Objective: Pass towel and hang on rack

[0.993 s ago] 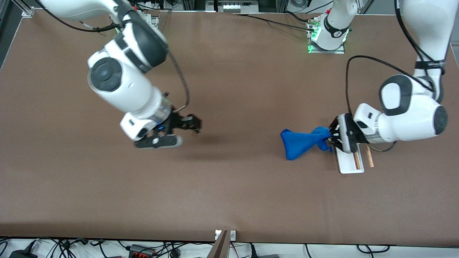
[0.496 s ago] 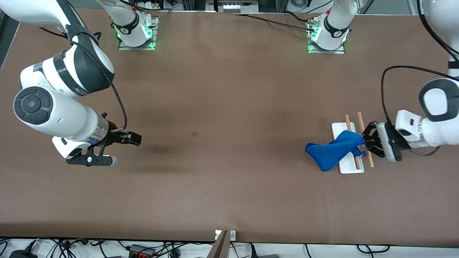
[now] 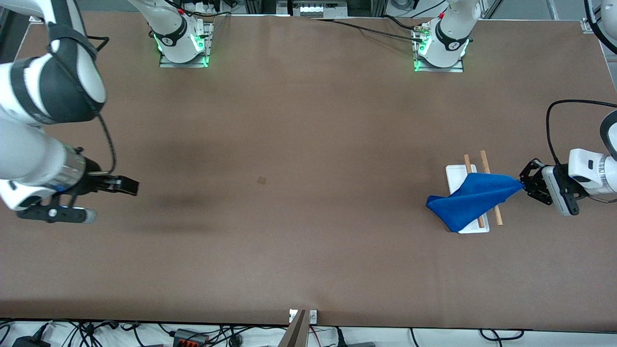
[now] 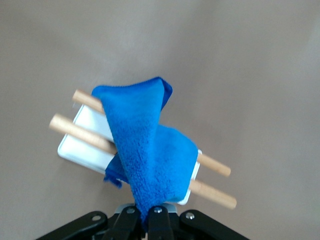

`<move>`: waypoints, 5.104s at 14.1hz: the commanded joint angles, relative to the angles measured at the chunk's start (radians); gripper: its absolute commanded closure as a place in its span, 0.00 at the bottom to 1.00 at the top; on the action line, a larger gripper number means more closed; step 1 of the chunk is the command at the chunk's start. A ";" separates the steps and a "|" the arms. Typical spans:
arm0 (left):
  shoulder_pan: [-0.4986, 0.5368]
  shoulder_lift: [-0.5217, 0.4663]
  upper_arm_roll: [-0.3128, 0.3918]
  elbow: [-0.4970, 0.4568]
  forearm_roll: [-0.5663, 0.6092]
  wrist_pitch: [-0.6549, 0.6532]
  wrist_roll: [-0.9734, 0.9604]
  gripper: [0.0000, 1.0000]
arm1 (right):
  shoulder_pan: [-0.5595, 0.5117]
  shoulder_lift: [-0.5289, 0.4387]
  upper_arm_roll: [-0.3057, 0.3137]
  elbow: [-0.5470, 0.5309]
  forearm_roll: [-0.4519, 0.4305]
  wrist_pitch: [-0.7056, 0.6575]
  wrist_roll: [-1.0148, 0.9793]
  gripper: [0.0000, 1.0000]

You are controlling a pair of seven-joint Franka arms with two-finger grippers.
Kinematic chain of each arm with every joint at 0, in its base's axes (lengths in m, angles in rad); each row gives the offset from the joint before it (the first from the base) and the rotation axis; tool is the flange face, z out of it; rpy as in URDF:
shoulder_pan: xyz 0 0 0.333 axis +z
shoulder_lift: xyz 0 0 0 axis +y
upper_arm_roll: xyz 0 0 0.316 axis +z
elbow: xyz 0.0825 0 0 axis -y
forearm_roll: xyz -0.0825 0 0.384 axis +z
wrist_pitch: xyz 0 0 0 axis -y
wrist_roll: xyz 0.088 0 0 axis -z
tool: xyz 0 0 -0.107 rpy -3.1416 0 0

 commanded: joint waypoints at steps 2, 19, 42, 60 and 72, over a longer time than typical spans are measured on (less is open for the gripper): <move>0.049 0.009 -0.005 0.031 0.061 -0.041 -0.011 0.99 | 0.090 -0.121 -0.190 -0.123 0.049 0.010 -0.160 0.00; 0.093 0.197 -0.006 0.031 0.039 0.157 0.115 0.99 | 0.029 -0.442 -0.190 -0.590 0.055 0.177 -0.209 0.00; 0.153 0.134 -0.011 0.277 0.070 -0.228 0.077 0.00 | 0.033 -0.552 -0.187 -0.711 0.062 0.202 -0.215 0.00; -0.163 -0.055 -0.026 0.363 0.201 -0.541 -0.665 0.00 | 0.004 -0.526 -0.176 -0.662 0.065 0.187 -0.212 0.00; -0.287 -0.352 -0.003 0.066 0.308 -0.247 -1.345 0.00 | 0.009 -0.531 -0.161 -0.661 0.068 0.171 -0.200 0.00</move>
